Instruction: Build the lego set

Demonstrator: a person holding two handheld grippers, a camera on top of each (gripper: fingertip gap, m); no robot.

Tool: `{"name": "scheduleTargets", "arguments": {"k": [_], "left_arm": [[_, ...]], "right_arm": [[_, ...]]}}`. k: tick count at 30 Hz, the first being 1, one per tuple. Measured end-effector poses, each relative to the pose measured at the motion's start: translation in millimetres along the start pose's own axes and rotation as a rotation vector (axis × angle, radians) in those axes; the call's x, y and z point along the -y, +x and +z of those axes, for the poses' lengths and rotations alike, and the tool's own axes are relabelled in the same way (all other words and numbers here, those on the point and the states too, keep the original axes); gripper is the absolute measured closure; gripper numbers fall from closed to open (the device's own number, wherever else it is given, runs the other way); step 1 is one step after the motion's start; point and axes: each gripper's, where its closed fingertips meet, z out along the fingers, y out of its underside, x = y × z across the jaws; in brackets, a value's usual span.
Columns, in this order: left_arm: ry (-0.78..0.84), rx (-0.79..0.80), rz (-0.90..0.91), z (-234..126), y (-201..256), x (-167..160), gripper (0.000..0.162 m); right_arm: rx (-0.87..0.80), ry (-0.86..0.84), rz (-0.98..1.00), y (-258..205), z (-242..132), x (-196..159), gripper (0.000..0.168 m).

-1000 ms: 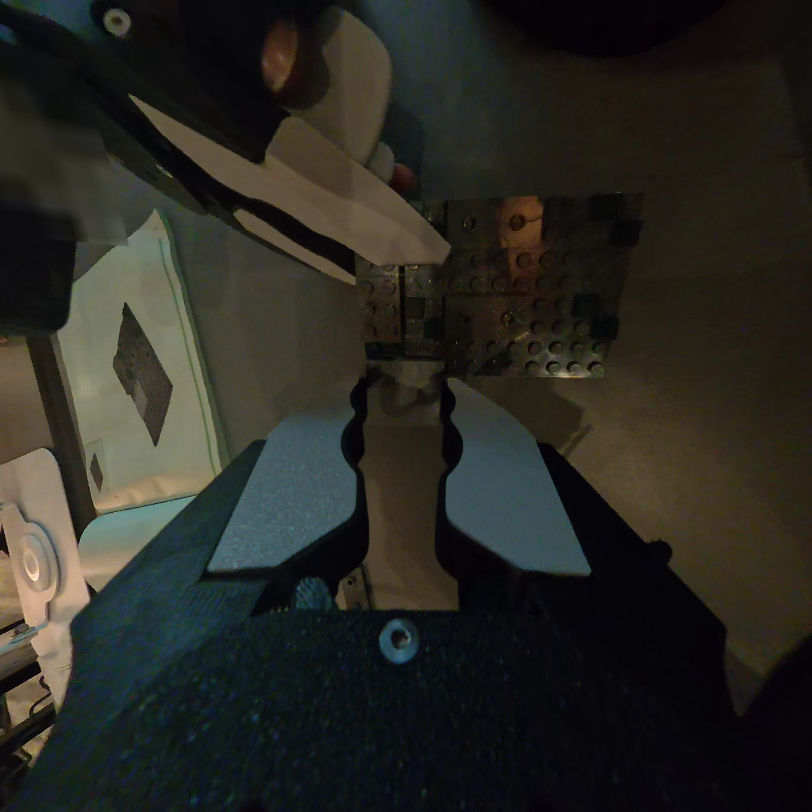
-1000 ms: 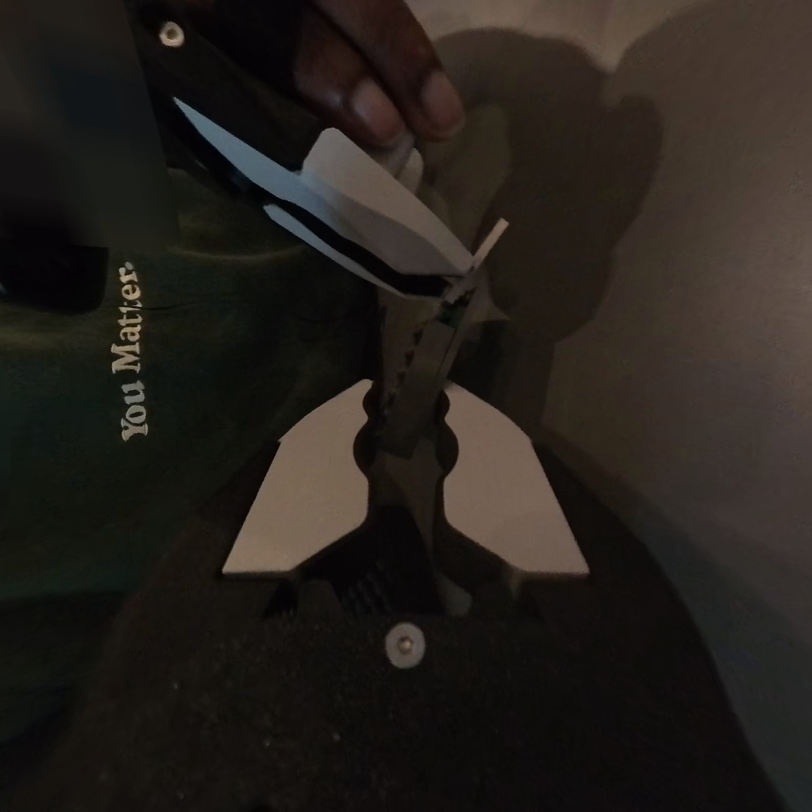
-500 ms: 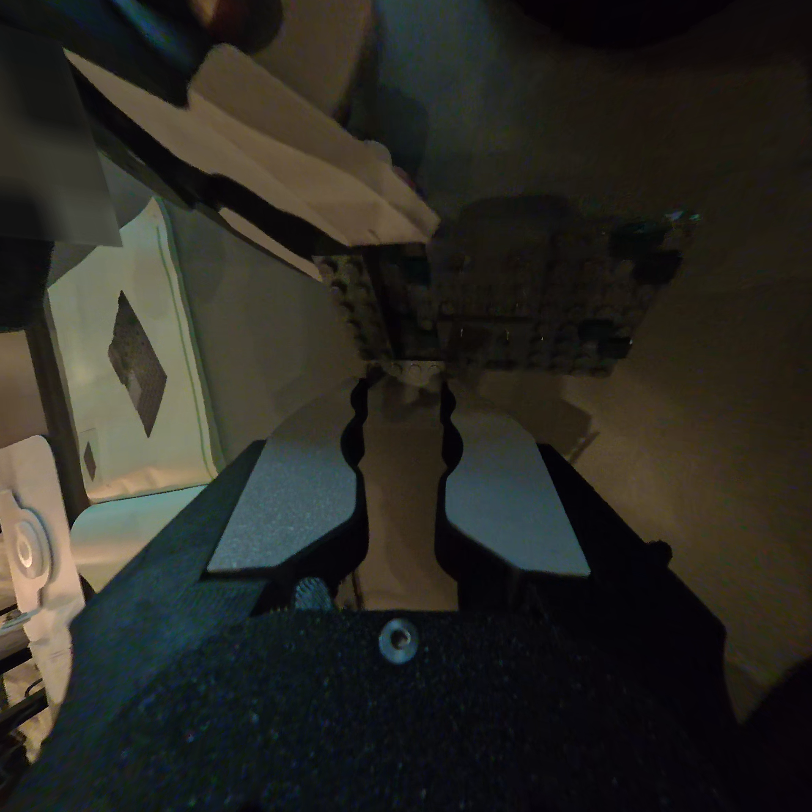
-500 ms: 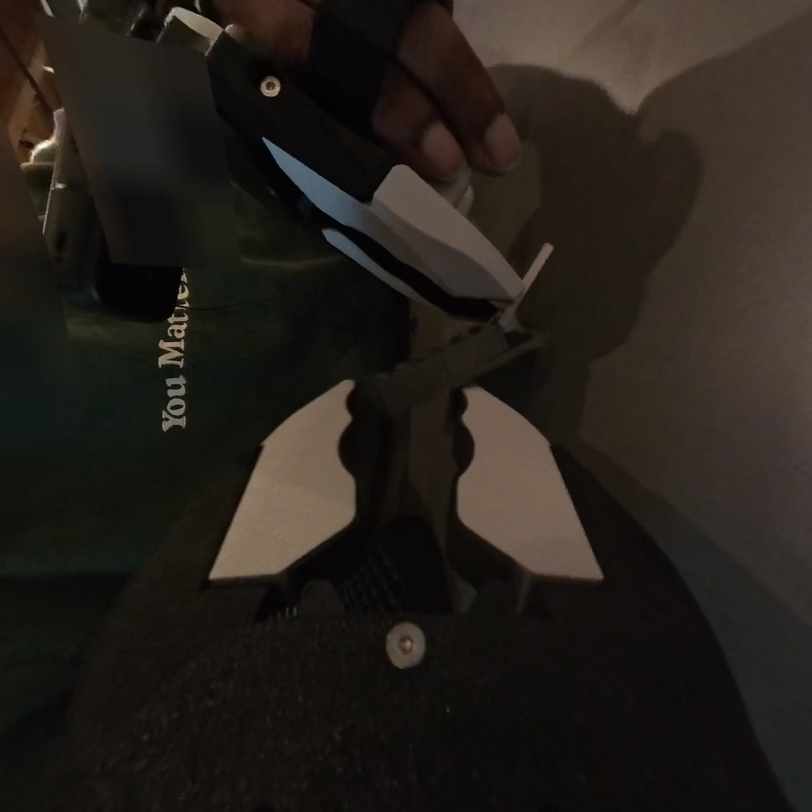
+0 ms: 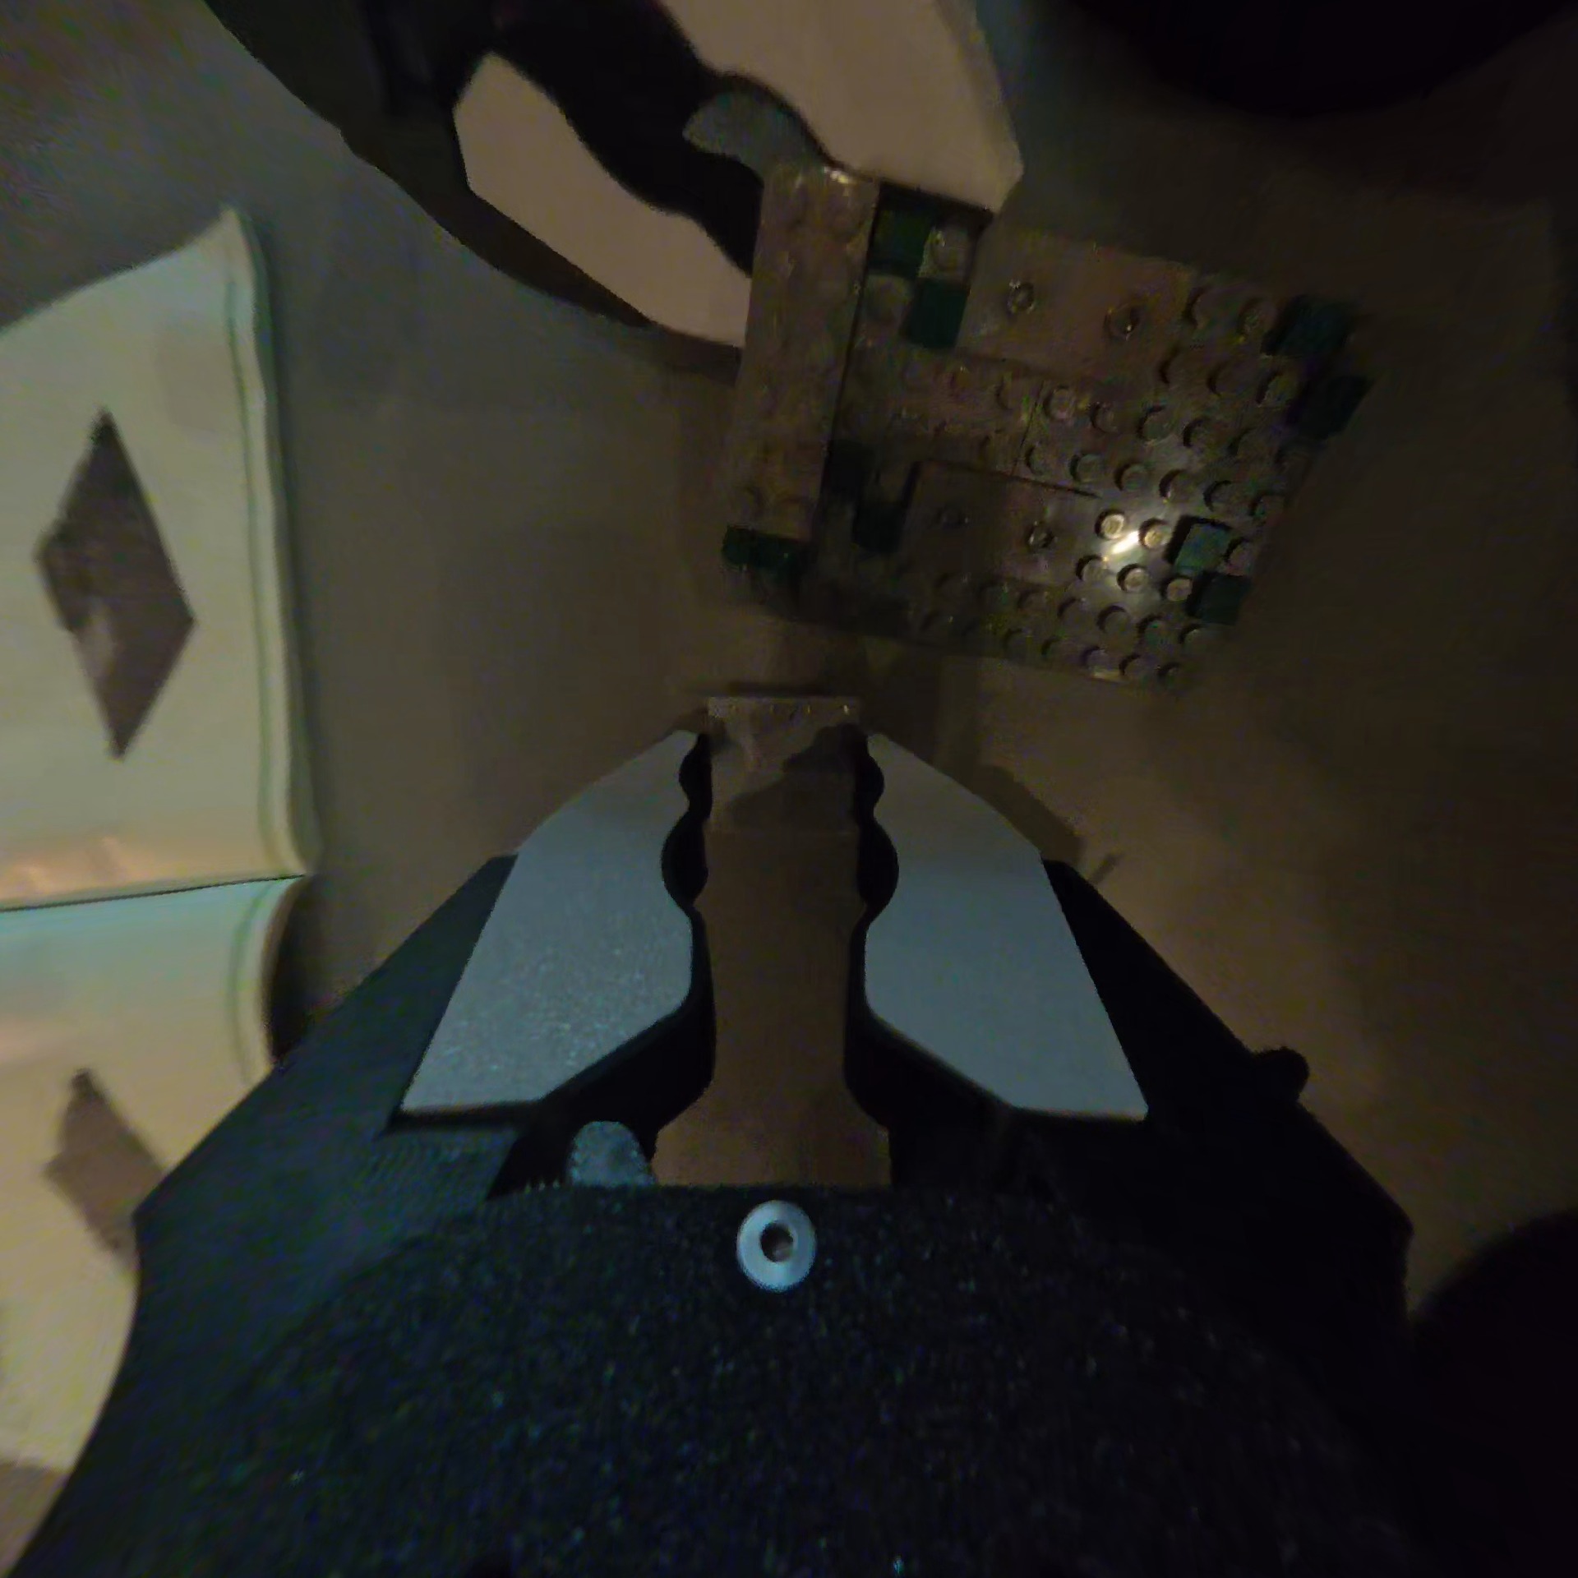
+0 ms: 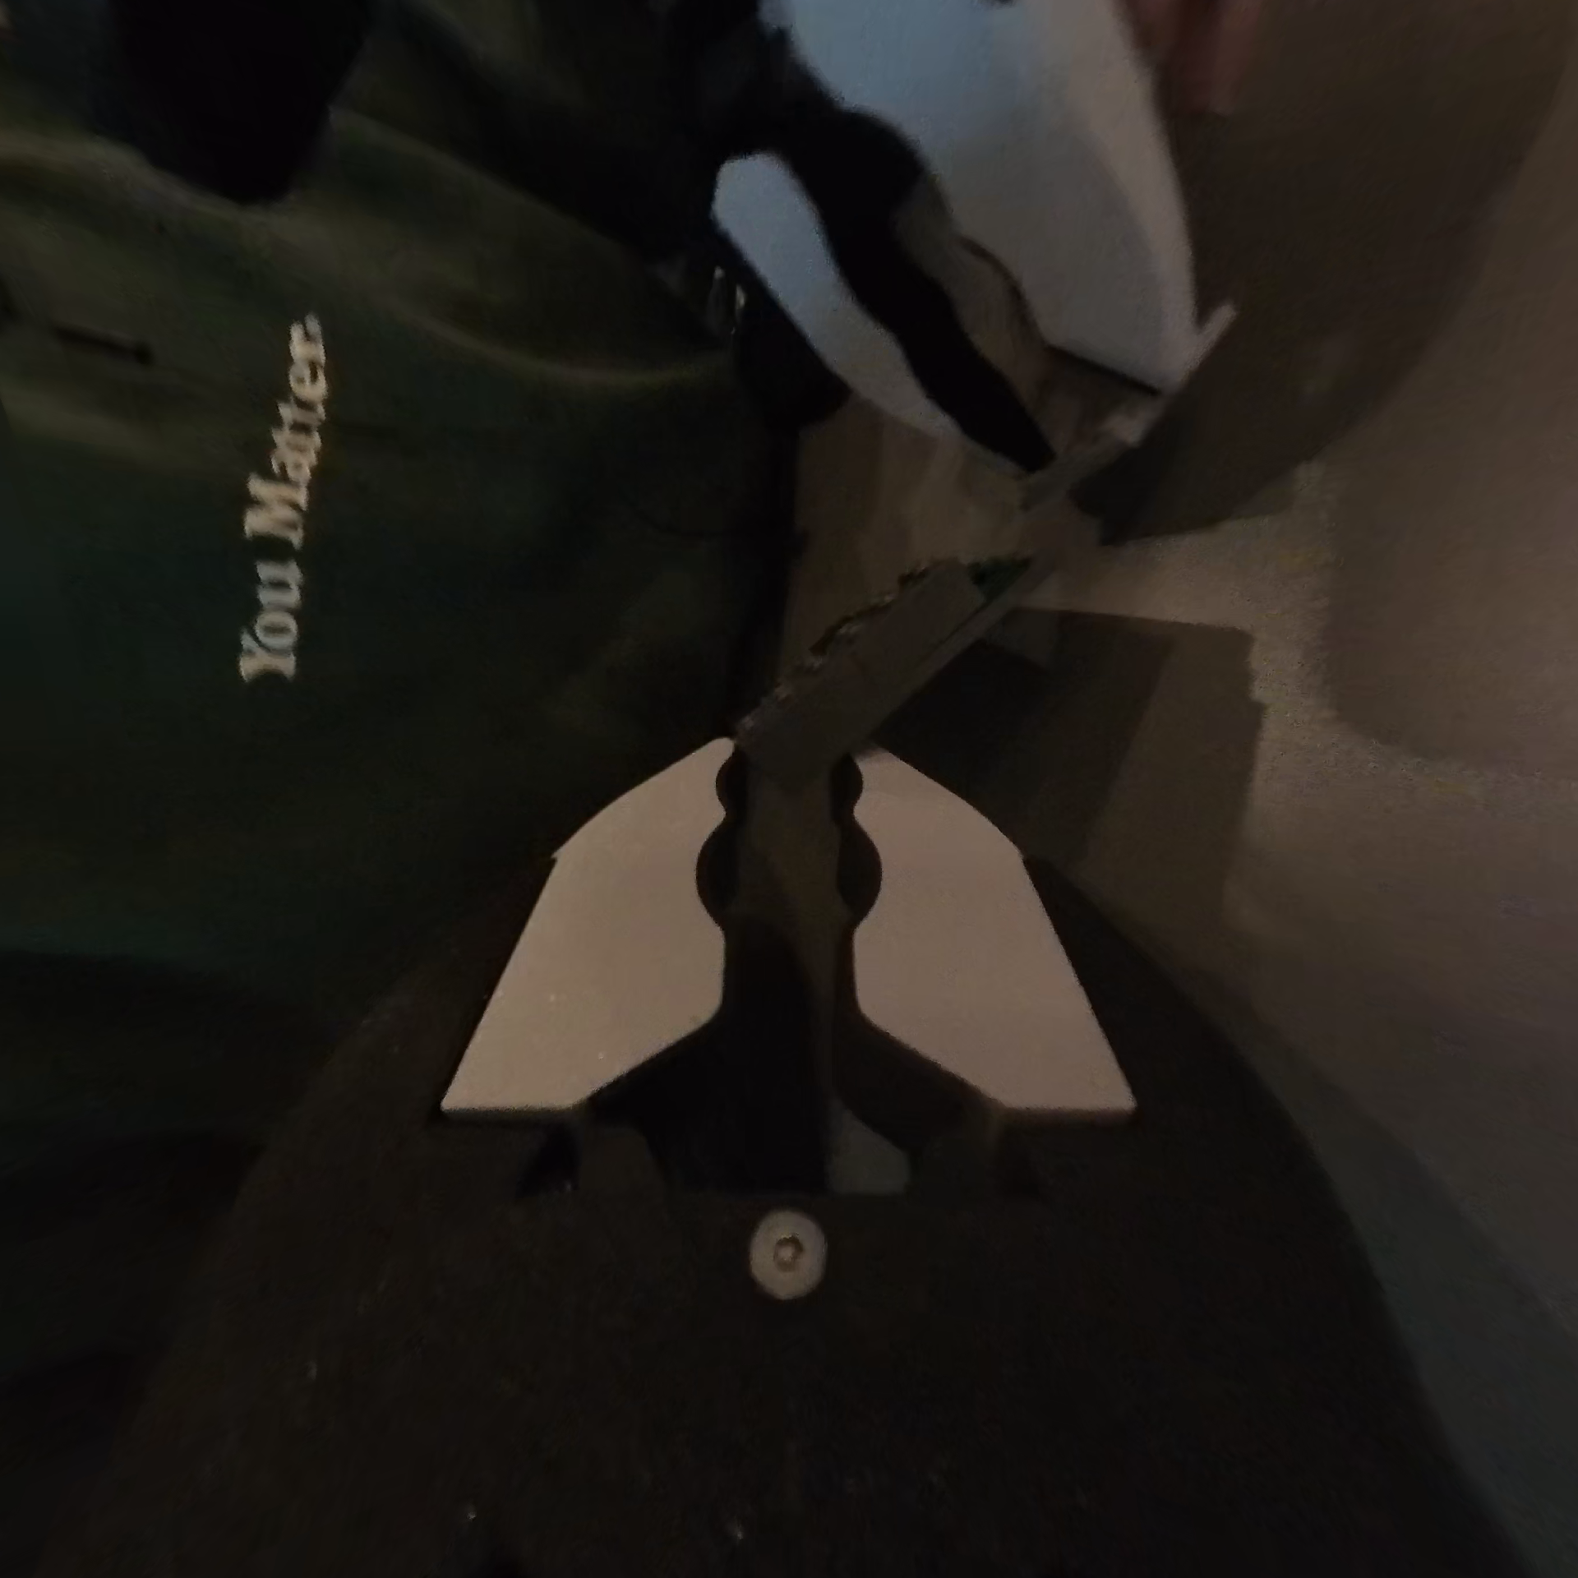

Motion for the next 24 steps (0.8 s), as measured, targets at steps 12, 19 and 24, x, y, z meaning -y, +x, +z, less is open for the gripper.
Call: {"name": "scheduleTargets", "arguments": {"k": [12,19,24], "left_arm": [[0.283,-0.201,-0.282,-19,9,24,0.124],[0.512,-0.449,-0.692,-23,23,56,0.13],[0.472,-0.485,-0.722,-14,28,58,0.141]], "right_arm": [[-0.045,-0.006,-0.256,-12,-2,-12,0.151],[-0.065,0.001,-0.401,-22,2,-9,0.152],[-0.049,0.018,-0.426,-23,8,-10,0.153]]}}
